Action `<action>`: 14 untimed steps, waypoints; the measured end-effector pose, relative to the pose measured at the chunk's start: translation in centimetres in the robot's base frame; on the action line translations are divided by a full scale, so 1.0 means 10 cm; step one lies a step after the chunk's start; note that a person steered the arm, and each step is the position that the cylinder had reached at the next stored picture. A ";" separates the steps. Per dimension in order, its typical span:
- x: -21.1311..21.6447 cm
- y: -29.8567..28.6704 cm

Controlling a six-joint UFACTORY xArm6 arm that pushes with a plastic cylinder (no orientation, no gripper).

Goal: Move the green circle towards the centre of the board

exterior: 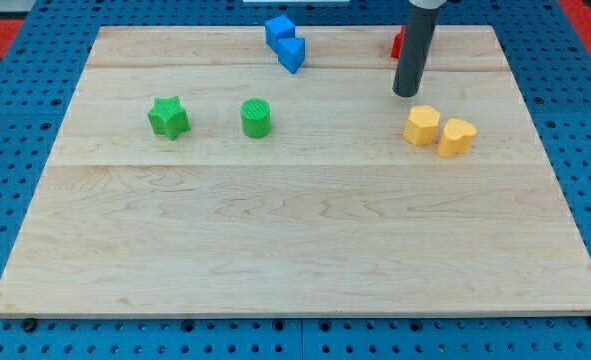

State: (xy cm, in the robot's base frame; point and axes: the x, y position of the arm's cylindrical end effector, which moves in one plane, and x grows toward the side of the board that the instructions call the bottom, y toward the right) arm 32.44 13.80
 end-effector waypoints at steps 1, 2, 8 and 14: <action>-0.12 -0.39; -0.31 -0.75; -0.40 -1.82; 1.14 -1.27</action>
State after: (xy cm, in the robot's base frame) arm 43.82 1.12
